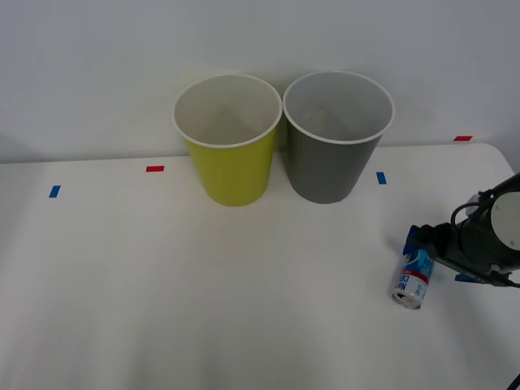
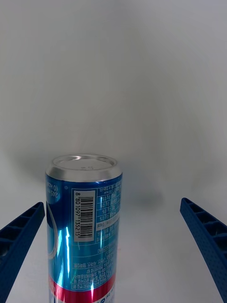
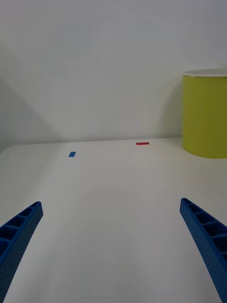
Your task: Put cans in the gray bin and PET bottles in the light green bin.
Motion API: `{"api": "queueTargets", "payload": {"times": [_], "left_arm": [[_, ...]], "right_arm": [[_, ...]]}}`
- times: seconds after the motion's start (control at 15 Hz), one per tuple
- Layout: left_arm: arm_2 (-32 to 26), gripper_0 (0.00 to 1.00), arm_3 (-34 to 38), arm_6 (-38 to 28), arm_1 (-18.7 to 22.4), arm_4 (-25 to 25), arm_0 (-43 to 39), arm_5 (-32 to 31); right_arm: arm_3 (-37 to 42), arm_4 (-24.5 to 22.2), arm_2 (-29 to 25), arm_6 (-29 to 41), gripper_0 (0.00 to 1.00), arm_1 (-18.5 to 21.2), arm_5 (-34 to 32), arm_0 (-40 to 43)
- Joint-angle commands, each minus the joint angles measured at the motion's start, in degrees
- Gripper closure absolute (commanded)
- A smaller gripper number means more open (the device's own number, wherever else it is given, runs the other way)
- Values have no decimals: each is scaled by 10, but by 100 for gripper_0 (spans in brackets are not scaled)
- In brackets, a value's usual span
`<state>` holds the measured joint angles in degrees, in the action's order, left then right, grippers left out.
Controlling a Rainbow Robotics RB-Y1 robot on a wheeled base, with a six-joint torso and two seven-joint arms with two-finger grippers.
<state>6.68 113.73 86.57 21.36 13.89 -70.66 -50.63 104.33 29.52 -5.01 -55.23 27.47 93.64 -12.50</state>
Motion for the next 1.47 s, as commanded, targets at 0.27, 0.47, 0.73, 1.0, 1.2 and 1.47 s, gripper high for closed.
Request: {"api": "queueTargets", "payload": {"times": [0.27,0.47,0.73,1.0,1.2,1.47], "left_arm": [[0,0,0,0,0,0,0,0],[0,0,0,0,0,0,0,0],[0,0,0,0,0,0,0,0],[0,0,0,0,0,0,0,0],[0,0,0,0,0,0,0,0],[0,0,0,0,0,0,0,0]], "right_arm": [[-14,-15,-14,14,0,-33,-8,0],[-15,-19,-14,15,0,-44,-14,0],[-14,-28,-14,18,74,-56,-32,0],[-15,-42,-14,24,100,-58,-34,0],[-15,-46,-14,23,100,-59,-34,1],[-15,-53,-14,12,100,-60,-58,10]]}}
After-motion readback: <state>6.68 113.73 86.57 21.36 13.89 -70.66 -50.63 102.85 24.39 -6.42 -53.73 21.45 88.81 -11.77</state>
